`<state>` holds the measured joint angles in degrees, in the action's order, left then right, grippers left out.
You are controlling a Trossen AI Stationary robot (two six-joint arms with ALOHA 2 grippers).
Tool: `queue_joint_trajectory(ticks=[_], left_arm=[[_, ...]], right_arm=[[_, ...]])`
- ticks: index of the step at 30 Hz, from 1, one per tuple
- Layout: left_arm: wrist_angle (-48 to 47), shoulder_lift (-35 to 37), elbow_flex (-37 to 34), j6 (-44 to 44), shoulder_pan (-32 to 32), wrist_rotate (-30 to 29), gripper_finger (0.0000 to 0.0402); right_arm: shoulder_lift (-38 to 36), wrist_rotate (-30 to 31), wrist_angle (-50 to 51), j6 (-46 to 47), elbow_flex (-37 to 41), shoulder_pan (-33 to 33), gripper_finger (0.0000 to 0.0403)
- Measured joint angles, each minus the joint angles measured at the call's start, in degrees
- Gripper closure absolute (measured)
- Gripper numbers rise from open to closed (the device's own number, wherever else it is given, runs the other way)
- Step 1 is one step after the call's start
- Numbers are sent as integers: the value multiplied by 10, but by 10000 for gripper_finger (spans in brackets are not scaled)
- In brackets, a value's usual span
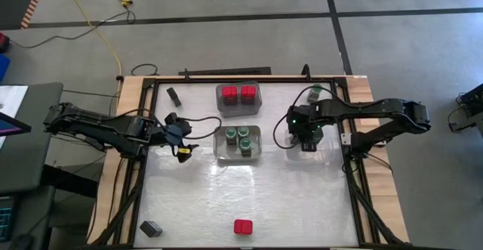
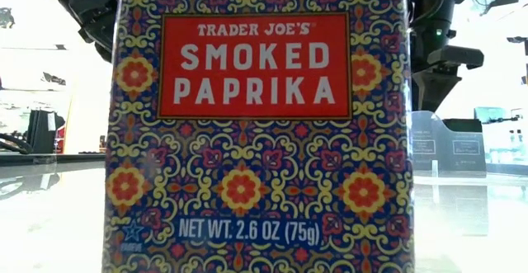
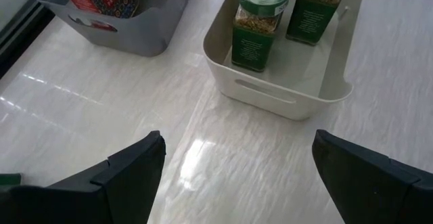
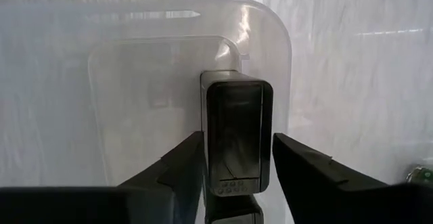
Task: Sort spices by type
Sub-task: Put the black spice can into the transparent bin, then put the green spice bottle into the gray bin
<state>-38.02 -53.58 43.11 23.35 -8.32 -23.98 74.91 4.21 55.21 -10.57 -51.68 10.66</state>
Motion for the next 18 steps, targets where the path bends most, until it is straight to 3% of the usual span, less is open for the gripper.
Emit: queue_joint_trajectory(ticks=[7, 18], left_arm=[[0, 0, 0, 0, 0, 0, 42], [0, 0, 0, 0, 0, 0, 42]], right_arm=[[0, 0, 1, 0, -1, 0, 149], [-19, 2, 36, 42, -93, 7, 147]])
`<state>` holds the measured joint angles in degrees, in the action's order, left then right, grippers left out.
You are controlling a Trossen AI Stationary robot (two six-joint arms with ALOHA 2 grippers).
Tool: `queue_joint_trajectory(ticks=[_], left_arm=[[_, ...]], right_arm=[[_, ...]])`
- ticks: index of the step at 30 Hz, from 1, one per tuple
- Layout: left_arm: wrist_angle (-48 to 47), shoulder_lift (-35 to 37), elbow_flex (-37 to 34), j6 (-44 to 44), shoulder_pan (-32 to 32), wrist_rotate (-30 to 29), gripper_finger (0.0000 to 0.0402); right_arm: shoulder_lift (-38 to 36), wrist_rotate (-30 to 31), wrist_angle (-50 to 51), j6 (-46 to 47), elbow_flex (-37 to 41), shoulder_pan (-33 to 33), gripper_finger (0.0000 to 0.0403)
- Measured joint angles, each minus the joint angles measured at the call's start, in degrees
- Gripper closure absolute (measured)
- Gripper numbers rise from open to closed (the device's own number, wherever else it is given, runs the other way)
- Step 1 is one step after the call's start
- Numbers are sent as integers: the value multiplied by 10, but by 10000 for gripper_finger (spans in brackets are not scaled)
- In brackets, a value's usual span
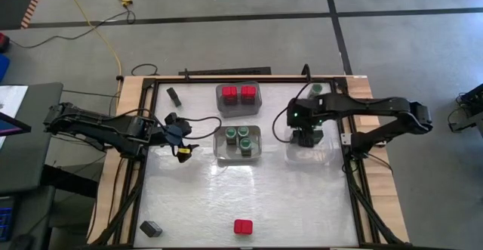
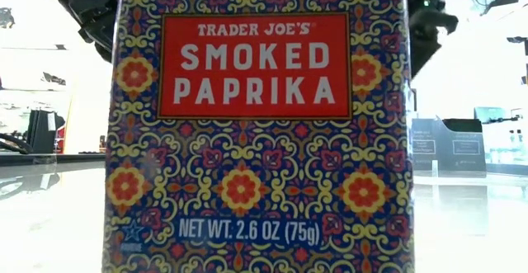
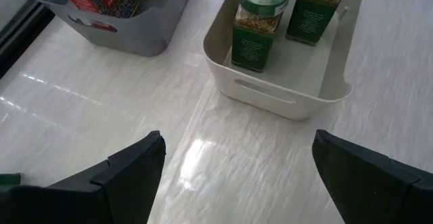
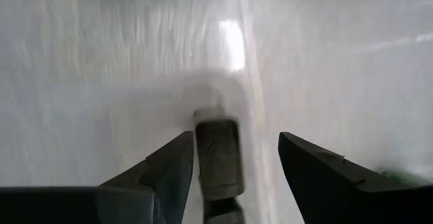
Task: Sort spices by type
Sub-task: Put the green spice bottle into the gray bin
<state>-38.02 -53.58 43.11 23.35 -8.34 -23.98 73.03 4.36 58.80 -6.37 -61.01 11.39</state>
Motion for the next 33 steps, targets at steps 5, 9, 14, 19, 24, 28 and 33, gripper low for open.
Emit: queue_joint_trajectory(ticks=[5, 9, 14, 19, 24, 28, 33], left_arm=[[0, 0, 0, 0, 0, 0, 42], [1, 0, 0, 0, 0, 0, 42], [1, 0, 0, 0, 0, 0, 42], [1, 0, 0, 0, 0, -6, 42], [1, 0, 0, 0, 0, -8, 42], [1, 0, 0, 0, 0, -9, 42], [2, 0, 0, -1, 1, -35, 42]], right_arm=[[-26, 11, 7, -26, -40, 31, 147], [-47, 66, 5, -23, -49, 80, 147], [-62, 82, -5, -18, -49, 151, 148], [-62, 82, -16, -29, -49, 189, 148], [-62, 82, -22, -40, -49, 215, 146], [-62, 82, -21, -58, -49, 242, 131], [-59, 101, -24, -72, -49, 264, 83]])
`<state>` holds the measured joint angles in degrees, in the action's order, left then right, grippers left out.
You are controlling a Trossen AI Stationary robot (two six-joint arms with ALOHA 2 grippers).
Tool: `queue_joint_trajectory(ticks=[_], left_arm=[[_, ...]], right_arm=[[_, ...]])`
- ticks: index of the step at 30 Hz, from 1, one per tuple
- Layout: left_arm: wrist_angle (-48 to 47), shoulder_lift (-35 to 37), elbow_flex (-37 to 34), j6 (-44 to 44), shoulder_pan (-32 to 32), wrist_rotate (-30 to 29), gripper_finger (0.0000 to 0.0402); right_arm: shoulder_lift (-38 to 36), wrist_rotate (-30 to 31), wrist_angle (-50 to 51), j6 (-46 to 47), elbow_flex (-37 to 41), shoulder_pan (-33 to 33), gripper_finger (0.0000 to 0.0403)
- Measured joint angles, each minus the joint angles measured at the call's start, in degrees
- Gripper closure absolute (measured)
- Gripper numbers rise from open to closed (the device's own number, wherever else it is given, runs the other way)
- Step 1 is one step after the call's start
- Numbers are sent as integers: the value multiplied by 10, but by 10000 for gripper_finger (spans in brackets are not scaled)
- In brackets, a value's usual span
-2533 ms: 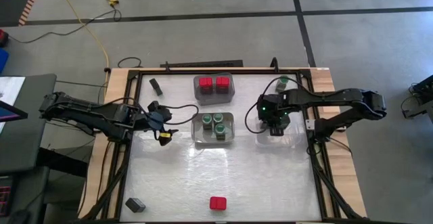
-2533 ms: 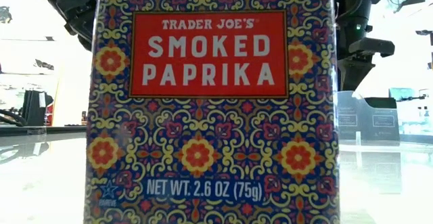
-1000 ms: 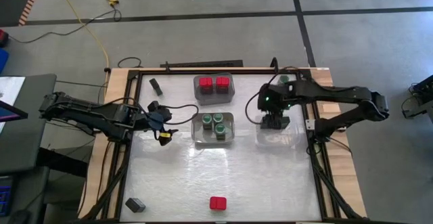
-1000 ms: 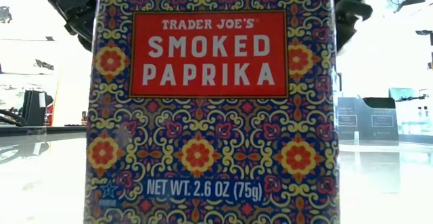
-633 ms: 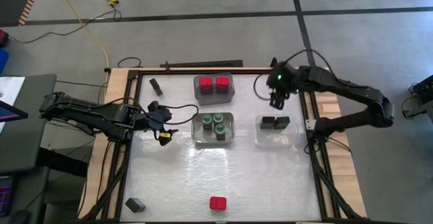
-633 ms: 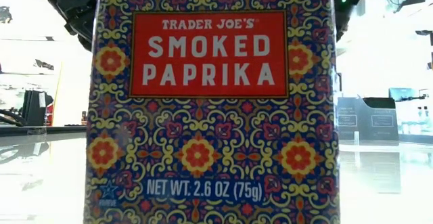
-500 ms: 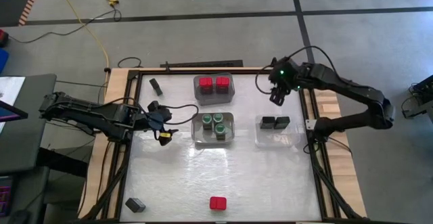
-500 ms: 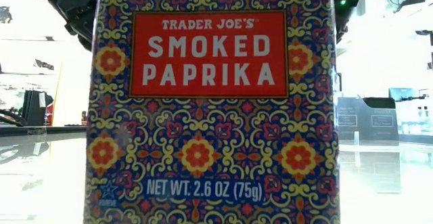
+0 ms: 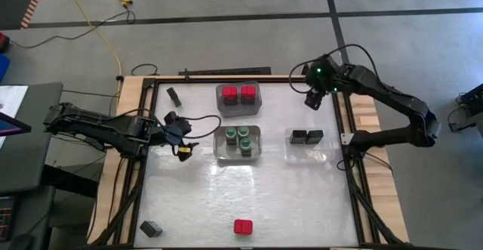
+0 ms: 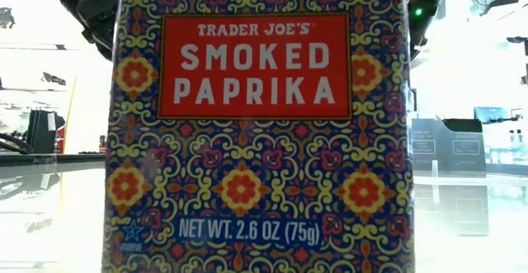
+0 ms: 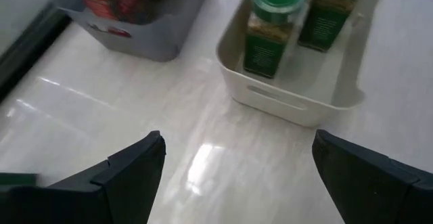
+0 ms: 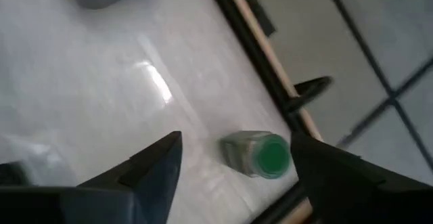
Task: Sort spices by type
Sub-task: Put the green spice bottle into the gray bin
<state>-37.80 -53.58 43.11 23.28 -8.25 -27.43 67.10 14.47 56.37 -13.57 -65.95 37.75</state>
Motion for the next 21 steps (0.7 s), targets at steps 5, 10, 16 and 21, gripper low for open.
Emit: queue_joint_trajectory(ticks=[5, 10, 16, 21], left_arm=[[1, 0, 0, -1, 1, -24, 42], [20, 0, 0, 0, 2, -48, 42], [28, 0, 0, -18, 2, -75, 42], [28, 0, 0, -36, 2, -78, 42]], right_arm=[[8, 27, -3, 0, 0, 7, 44], [8, 28, -3, 0, 0, 6, 34], [8, 28, -3, 3, 0, 6, 35], [8, 28, -17, 29, 0, 6, 35]])
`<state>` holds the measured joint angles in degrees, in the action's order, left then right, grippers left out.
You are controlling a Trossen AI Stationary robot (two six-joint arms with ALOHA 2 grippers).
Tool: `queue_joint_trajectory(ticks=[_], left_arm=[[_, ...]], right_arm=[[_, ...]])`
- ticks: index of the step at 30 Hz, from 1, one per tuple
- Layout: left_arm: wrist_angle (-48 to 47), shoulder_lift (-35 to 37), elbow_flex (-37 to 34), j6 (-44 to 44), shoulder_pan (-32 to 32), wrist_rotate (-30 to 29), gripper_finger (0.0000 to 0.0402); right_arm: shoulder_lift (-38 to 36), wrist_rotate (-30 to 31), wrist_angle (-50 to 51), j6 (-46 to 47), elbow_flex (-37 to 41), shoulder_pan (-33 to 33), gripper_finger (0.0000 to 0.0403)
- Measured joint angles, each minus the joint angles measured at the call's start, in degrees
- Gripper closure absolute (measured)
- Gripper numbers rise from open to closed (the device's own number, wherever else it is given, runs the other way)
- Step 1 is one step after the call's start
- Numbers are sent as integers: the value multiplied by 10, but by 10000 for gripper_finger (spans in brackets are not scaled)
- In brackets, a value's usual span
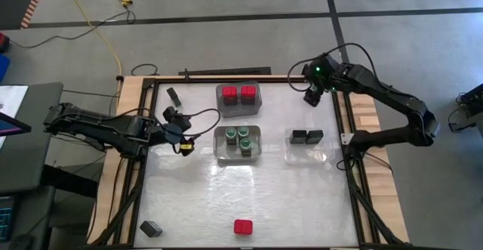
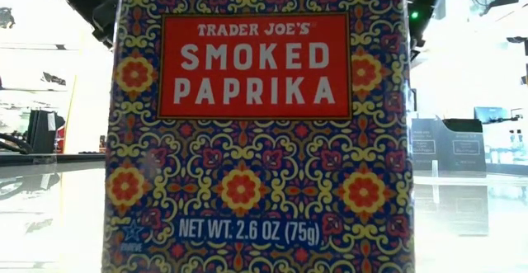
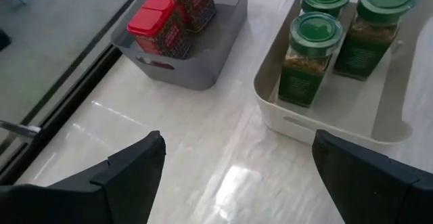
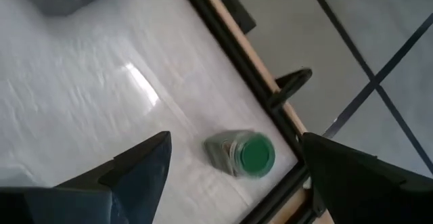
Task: Sort spices by type
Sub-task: Put the green spice bottle into the gray bin
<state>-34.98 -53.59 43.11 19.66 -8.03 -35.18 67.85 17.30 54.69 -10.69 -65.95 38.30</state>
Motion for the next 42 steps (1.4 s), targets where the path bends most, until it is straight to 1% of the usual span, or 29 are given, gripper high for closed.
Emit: queue_joint_trajectory(ticks=[4, 11, 14, 17, 22, 28, 31, 35, 42], left_arm=[[0, 0, 0, 21, 0, 0, 42], [0, 0, 0, 25, 0, 1, 42], [0, 0, 0, 26, 0, 1, 42], [0, 0, 0, 27, 0, 1, 42], [0, 0, 0, 35, 0, 1, 42], [-1, 0, 0, 35, 0, 1, 42], [-1, 0, 0, 35, 0, 1, 42], [-1, 0, 0, 35, 0, 1, 42], [-1, 0, 0, 35, 0, 1, 42]], right_arm=[[0, 0, -38, 1, 0, 0, 35], [0, 0, -74, -3, 0, 1, 35], [6, 0, -79, -3, 0, 10, 35], [26, -5, -73, -14, 0, 32, 35], [96, -9, 2, -28, -38, 74, 35], [189, -10, 78, -111, -115, 106, 35], [224, -29, 110, -140, -146, 115, 35], [255, -71, 130, -164, -154, 129, 35], [291, -86, 148, -175, -154, 161, 35]])
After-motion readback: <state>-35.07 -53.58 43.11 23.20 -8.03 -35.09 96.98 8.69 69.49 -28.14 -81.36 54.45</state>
